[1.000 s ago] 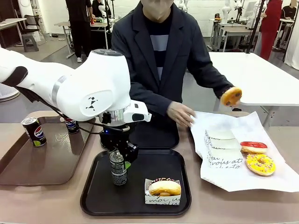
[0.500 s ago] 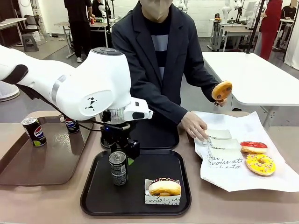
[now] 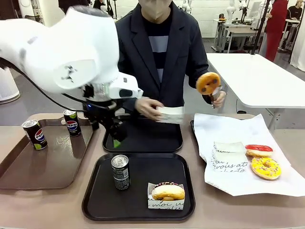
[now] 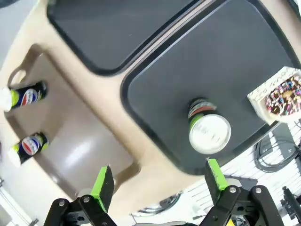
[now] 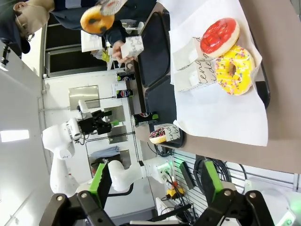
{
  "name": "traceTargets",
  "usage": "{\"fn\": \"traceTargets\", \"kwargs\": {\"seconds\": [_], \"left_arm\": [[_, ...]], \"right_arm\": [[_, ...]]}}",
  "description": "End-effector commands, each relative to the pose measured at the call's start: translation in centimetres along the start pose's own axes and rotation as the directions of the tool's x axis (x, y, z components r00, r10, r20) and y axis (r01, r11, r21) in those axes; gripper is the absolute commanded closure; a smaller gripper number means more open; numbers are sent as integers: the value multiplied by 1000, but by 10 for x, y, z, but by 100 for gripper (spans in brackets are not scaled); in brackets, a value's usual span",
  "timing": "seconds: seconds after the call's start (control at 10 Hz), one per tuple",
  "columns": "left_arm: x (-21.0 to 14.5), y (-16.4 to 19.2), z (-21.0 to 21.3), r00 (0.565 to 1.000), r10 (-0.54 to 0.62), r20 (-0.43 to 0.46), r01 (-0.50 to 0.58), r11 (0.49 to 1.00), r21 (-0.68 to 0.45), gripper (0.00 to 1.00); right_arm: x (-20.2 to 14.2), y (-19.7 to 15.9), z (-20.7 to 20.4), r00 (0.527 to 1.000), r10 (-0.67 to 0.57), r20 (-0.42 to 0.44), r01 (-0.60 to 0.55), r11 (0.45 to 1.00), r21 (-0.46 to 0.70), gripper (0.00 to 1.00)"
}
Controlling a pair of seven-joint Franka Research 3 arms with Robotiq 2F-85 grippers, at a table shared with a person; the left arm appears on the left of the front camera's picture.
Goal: Set up donuts and drinks on trays.
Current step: Pick up one Pepsi coke and place it on the Flat Tray, then pick up one Pepsi coke from the Handle tray and place it on the Flat Tray without a Pepsi coke.
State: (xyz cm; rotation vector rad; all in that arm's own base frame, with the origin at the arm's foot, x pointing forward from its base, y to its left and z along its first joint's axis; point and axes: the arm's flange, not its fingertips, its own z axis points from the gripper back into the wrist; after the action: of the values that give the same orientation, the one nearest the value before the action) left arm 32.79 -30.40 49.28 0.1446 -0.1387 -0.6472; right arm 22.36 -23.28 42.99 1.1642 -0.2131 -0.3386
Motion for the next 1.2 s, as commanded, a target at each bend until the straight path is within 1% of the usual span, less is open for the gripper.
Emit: {"fn": "traceTargets", "kwargs": {"seconds": [0.0,0.2,0.4,0.5,1.1], "left_arm": [[-30,22,21,998,55,5,-55,998,24,0],[-62,62,28,986,161,38,-160,987,-27,0],[-77,91,26,963,269,-15,-269,962,-44,0],[-58,67,35,985,172,25,-172,985,-9,0],[-58,67,35,985,172,25,-172,985,-9,0]], "right_arm": [[1,1,-2,1000,16,13,-16,999,31,0],[1,1,-2,1000,16,13,-16,999,31,0],[1,1,-2,1000,16,13,-16,999,31,0],[1,1,-2,1000,16,13,-16,999,31,0],[1,1,-2,1000,16,13,-16,999,31,0]]}}
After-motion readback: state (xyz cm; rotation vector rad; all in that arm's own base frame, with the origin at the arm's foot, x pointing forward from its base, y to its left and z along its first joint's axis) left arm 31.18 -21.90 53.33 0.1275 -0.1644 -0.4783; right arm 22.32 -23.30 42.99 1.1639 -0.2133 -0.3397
